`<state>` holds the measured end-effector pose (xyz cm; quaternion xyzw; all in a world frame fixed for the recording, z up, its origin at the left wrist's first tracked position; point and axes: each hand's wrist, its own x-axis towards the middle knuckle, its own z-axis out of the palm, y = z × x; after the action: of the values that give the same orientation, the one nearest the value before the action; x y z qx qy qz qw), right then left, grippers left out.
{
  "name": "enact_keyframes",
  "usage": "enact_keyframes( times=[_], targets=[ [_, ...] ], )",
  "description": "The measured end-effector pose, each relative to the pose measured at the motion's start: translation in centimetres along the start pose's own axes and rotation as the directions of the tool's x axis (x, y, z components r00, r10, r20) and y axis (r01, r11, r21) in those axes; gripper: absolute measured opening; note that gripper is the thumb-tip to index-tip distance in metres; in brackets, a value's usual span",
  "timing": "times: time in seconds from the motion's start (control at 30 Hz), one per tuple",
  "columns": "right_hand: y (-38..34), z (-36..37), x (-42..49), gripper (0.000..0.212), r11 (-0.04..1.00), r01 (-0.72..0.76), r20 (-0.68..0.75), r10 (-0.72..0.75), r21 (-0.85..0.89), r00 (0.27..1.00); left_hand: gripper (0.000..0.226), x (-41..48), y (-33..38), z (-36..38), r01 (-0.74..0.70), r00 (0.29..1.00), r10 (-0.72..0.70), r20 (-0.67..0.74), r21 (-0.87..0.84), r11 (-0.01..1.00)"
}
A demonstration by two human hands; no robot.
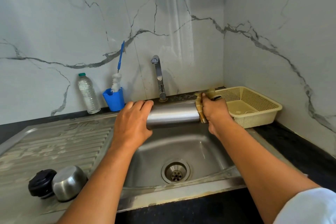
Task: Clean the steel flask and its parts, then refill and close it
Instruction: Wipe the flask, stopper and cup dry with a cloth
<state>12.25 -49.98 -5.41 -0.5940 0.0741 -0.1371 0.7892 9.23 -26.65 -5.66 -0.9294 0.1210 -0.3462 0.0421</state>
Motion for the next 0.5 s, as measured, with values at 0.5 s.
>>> enact_keyframes(
  times=[0.5],
  targets=[
    [-0.3, -0.2, 1.1, 0.043, 0.723, -0.079, -0.04, 0.147, 0.687, 0.988, 0.086, -0.7, -0.2, 0.2, 0.27, 0.869, -0.047, 0.492, -0.394, 0.879]
  ],
)
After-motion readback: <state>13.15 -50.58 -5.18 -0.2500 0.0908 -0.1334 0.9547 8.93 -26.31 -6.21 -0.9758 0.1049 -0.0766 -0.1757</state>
